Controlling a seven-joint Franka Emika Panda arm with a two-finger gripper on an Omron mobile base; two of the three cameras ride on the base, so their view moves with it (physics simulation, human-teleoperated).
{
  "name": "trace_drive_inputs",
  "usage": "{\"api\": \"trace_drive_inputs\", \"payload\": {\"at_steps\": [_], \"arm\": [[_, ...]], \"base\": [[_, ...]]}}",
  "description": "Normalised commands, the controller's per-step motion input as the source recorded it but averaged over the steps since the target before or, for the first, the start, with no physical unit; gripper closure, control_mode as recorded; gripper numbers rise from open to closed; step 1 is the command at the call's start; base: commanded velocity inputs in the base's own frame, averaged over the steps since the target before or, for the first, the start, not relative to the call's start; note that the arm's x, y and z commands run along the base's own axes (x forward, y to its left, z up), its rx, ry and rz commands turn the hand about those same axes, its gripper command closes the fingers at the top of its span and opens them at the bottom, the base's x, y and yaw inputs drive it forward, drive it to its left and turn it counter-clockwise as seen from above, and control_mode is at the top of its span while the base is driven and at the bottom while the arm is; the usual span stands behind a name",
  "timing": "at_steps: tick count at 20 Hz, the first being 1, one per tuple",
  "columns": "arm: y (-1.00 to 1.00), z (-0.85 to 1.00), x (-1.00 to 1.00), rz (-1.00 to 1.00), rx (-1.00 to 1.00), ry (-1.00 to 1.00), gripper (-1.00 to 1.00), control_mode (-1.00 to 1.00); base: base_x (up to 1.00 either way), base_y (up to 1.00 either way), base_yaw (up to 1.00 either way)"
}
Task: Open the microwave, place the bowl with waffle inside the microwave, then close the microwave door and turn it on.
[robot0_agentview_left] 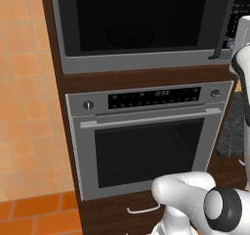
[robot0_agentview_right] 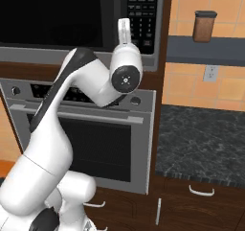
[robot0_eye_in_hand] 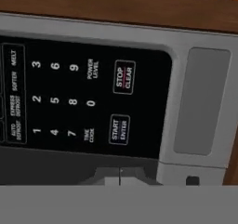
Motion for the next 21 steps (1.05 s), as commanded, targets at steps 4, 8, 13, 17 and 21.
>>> {"api": "trace_drive_inputs", "payload": {"at_steps": [4, 8, 13, 17, 21], "arm": [[-0.12, 0.0, 0.71, 0.0, 0.13, 0.06, 1.0, -1.0], [-0.16, -0.09, 0.77, -0.02, 0.14, 0.06, 1.0, -1.0], [-0.35, -0.55, 0.41, -0.05, 0.19, -0.05, 1.0, -1.0], [-0.56, -0.37, -0.47, -0.07, 0.18, -0.32, 1.0, -1.0], [-0.38, 0.03, -0.51, -0.03, 0.03, -0.07, 1.0, -1.0]], "base": [[0.0, 0.0, 0.0], [0.0, 0.0, 0.0], [0.0, 0.0, 0.0], [0.0, 0.0, 0.0], [0.0, 0.0, 0.0]]}}
